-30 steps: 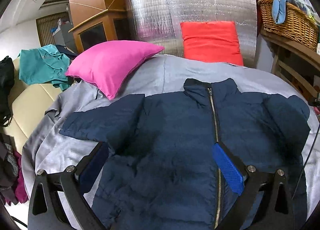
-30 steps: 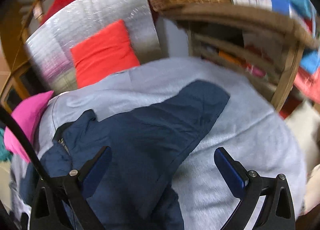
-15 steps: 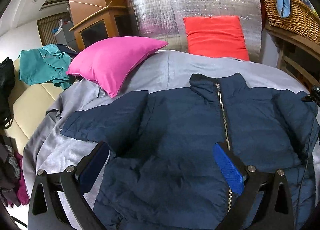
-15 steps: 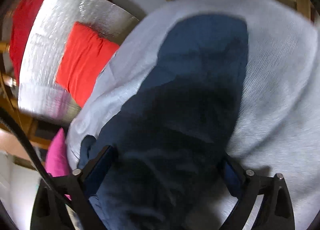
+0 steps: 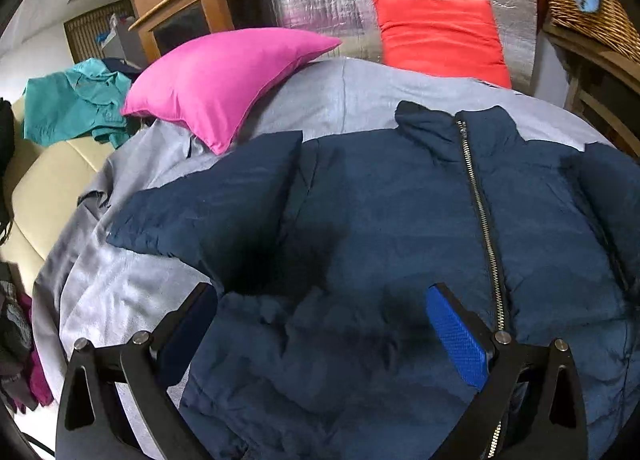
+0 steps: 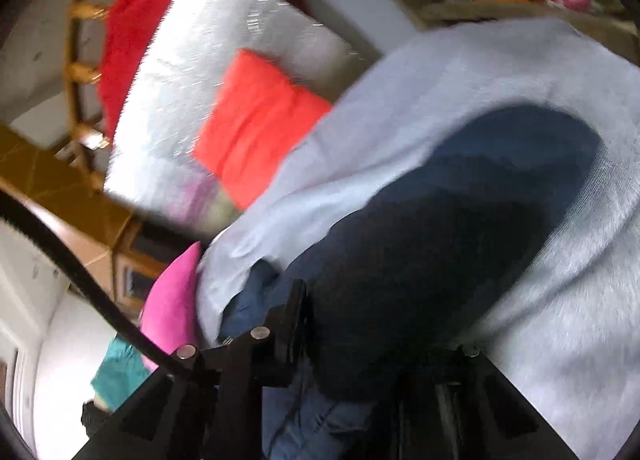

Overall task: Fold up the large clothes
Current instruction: 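Fold the held sleeve across the jacket body with the right gripper, release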

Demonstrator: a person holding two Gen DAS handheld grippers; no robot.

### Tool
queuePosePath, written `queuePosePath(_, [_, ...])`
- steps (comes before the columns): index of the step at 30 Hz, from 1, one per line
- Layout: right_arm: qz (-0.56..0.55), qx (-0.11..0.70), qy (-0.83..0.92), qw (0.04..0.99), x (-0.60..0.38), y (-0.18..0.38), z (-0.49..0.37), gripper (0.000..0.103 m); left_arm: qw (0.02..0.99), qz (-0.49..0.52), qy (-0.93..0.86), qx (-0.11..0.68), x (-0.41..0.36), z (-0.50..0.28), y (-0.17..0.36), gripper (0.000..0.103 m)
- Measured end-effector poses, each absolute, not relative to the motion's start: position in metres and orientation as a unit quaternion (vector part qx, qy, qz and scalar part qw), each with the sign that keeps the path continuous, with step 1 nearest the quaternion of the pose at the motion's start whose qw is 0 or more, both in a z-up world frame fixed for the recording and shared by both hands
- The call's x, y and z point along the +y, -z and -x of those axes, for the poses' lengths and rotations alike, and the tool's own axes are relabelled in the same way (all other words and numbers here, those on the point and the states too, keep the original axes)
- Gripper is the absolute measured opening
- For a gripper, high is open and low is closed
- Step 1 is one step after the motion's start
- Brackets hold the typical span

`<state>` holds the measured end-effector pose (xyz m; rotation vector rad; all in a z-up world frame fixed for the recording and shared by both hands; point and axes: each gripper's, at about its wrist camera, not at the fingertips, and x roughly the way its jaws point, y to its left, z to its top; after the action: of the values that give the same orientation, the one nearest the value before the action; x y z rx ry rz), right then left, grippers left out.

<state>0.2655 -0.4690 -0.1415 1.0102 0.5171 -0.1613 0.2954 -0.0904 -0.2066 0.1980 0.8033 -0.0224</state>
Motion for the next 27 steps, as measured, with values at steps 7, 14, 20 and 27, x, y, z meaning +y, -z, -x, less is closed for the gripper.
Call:
queuePosePath(7, [-0.456,0.269,-0.026,0.848,-0.384,0.12,-0.246,0.024,0.917,-0.1,-0.011,0.387,-0.087,-0.301,0.211,0.103])
queuePosePath(14, [-0.542,0.353,-0.04,0.762,-0.344,0.182,-0.248,0.073,0.913,-0.104,-0.024,0.393,-0.08,-0.307,0.217,0.103])
queuePosePath(20, [-0.639,0.257,0.031,0.724,-0.41,0.196,-0.196,0.088,0.913,-0.102,-0.018,0.394,-0.079,-0.306,0.216,0.103])
queuePosePath(27, [-0.764,0.168,0.07,0.619,-0.456,0.25,-0.184,0.048,0.914,-0.114,-0.011,0.39,-0.09,-0.305,0.217,0.103])
